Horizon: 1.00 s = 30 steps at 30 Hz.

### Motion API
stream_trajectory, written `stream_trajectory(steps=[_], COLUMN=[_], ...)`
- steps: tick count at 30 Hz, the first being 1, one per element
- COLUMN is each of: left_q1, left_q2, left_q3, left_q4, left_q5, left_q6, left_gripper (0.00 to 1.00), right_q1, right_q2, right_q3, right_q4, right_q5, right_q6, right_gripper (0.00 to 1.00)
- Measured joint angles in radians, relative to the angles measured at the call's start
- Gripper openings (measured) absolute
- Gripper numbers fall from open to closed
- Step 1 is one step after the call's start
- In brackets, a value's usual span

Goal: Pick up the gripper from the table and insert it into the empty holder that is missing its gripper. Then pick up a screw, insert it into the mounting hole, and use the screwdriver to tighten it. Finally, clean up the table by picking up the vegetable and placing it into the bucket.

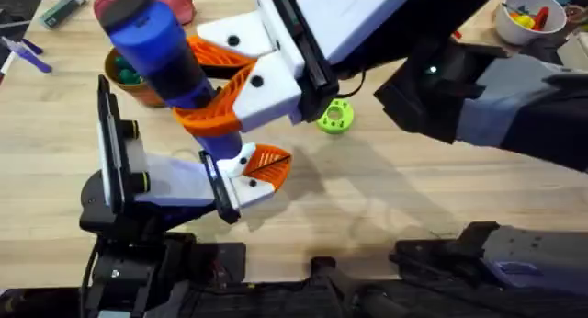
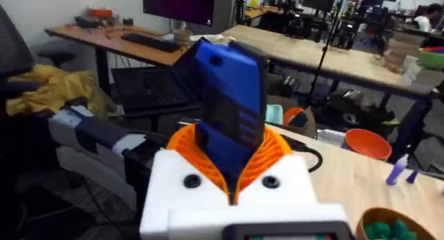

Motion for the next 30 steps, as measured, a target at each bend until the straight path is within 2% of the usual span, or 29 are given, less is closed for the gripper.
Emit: stream_trajectory(steps=[9,12,17,20,23,26,30], left_q1=[0.000,0.000,0.000,0.000,0.000,0.000,0.000], left_q2=[0.000,0.000,0.000,0.000,0.000,0.000,0.000], left_q3=[0.000,0.000,0.000,0.000,0.000,0.000,0.000], left_q4=[0.000,0.000,0.000,0.000,0.000,0.000,0.000], left_q5=[0.000,0.000,0.000,0.000,0.000,0.000,0.000], left_q6=[0.000,0.000,0.000,0.000,0.000,0.000,0.000], left_gripper=[0.008,0.008,0.008,0.008,0.008,0.008,0.008], right_q1=[-0.011,-0.038,-0.126,-0.184,-0.231,-0.255,-0.268], right_q2=[0.000,0.000,0.000,0.000,0.000,-0.004,-0.019], right_q3=[0.104,0.165,0.283,0.363,0.436,0.488,0.540], right_q4=[-0.073,-0.218,-0.641,-0.975,-1.271,-1.474,-1.676], right_q5=[-0.003,-0.004,0.046,0.172,0.345,0.537,0.803], right_q6=[0.053,0.051,-0.001,-0.079,-0.184,-0.270,-0.287], right_gripper=[0.024,0.024,0.024,0.024,0.024,0.024,0.024])
